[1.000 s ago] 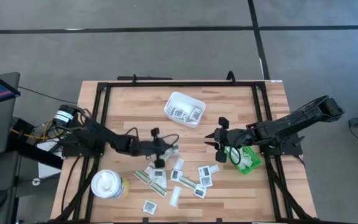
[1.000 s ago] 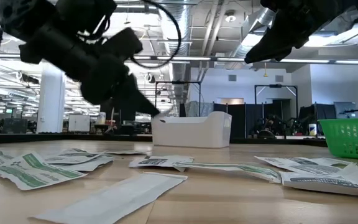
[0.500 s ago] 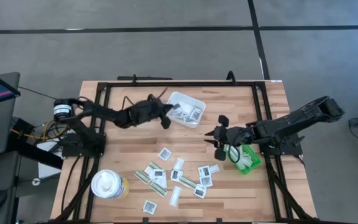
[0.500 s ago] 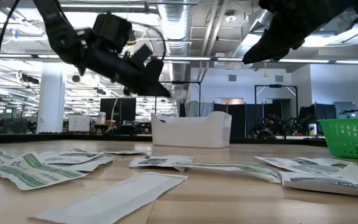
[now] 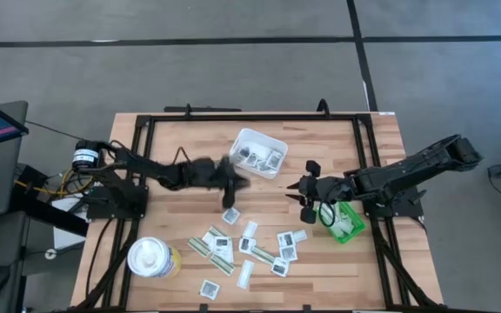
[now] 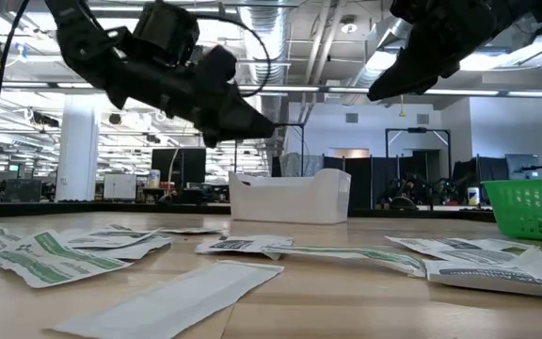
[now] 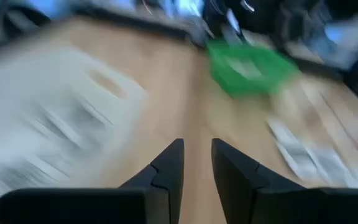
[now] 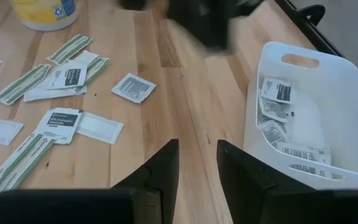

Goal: Pick & Place First Aid Supplies
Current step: Put the towelette pack into the white bin

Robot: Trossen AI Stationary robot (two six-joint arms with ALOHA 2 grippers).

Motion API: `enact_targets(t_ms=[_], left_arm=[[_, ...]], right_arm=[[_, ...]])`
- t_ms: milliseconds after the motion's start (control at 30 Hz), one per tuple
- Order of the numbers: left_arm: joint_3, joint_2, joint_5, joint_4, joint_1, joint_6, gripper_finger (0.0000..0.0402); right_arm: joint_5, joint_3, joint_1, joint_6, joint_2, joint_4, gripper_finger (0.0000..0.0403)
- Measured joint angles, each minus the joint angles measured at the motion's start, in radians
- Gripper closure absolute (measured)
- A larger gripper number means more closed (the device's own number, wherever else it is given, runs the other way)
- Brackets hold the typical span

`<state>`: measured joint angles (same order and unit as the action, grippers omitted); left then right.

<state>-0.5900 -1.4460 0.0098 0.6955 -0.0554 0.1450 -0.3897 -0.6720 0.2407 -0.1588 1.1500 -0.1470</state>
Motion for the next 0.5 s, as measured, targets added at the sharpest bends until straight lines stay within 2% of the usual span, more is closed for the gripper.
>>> enact_targets(t_ms=[100, 267, 500], left_arm=[[0.004, 0.000, -0.037, -0.141, 0.105, 0.017, 0.0320], [0.058, -0.001, -0.225, -0.254, 0.221, 0.036, 0.0304], [0.125, -0.001, -0.230, -0.246, 0.275, 0.170, 0.0256]], right_arm=[[0.000, 0.000, 0.014, -0.023, 0.000, -0.006, 0.0301], [0.000, 0.000, 0.037, -0.026, 0.000, -0.002, 0.0301], [0.000, 0.000, 0.046, -0.026, 0.000, 0.005, 0.0301]])
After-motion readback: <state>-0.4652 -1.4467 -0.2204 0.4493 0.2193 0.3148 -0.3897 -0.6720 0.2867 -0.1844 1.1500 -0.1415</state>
